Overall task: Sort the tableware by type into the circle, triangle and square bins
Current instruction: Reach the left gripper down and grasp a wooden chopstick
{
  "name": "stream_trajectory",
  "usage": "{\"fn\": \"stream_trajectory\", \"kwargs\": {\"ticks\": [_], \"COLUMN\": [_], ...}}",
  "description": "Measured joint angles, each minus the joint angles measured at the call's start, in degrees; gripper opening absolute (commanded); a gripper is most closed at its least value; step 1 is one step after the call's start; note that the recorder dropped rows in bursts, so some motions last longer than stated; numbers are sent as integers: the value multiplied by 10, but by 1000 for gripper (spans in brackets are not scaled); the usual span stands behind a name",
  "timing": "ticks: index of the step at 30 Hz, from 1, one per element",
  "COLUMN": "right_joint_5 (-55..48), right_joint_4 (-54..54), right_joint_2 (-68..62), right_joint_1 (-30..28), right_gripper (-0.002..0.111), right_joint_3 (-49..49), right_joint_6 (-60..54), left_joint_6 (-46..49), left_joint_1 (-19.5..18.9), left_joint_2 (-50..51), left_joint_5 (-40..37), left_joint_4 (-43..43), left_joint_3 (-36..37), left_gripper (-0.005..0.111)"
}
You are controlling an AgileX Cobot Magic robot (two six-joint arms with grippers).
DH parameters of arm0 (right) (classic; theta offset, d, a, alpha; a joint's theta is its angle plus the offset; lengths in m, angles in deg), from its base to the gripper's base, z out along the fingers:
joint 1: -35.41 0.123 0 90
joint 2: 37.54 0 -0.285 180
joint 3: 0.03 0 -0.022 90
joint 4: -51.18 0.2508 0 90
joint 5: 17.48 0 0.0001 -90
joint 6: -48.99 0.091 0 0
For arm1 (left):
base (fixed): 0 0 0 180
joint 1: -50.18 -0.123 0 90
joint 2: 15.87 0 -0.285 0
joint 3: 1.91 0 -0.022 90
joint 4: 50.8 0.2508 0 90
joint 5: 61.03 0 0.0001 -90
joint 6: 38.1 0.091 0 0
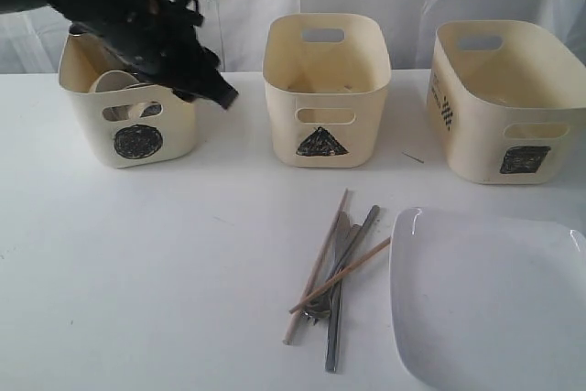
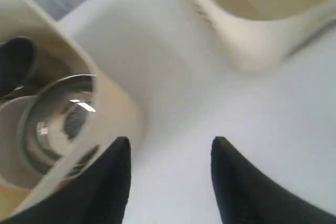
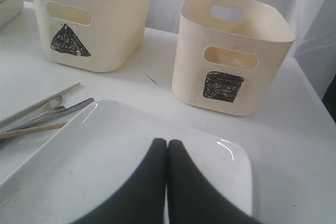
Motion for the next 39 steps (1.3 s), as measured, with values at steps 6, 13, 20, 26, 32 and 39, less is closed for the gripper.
{"fn": "stream_trajectory", "kwargs": {"ticks": [6, 13, 20, 26, 32, 39], "right_joint_5": [0, 0, 0, 0, 0, 0], "right_joint_4": [1, 1, 1, 1, 1, 1], "right_joint_2": [0, 0, 0, 0, 0, 0], "right_joint_1": [0, 0, 0, 0, 0, 0], "right_gripper": [0, 0, 0, 0, 0, 0], "right_joint_3": [0, 0, 0, 0, 0, 0], "right_joint_6": [0, 0, 0, 0, 0, 0], "left_joint_6": [74, 81, 139, 164, 176, 196], "left_joint_1": [102, 130, 170, 188, 195, 196], "left_joint_2": [30, 63, 71, 90, 117, 134], "left_joint_5": [-18, -46, -98, -110, -111, -101], "left_joint_4": [-141, -194, -225, -230, -237, -254], "left_joint_3": [1, 1, 1, 1, 1, 1], "left_gripper": [52, 52, 52, 52, 52, 52]}}
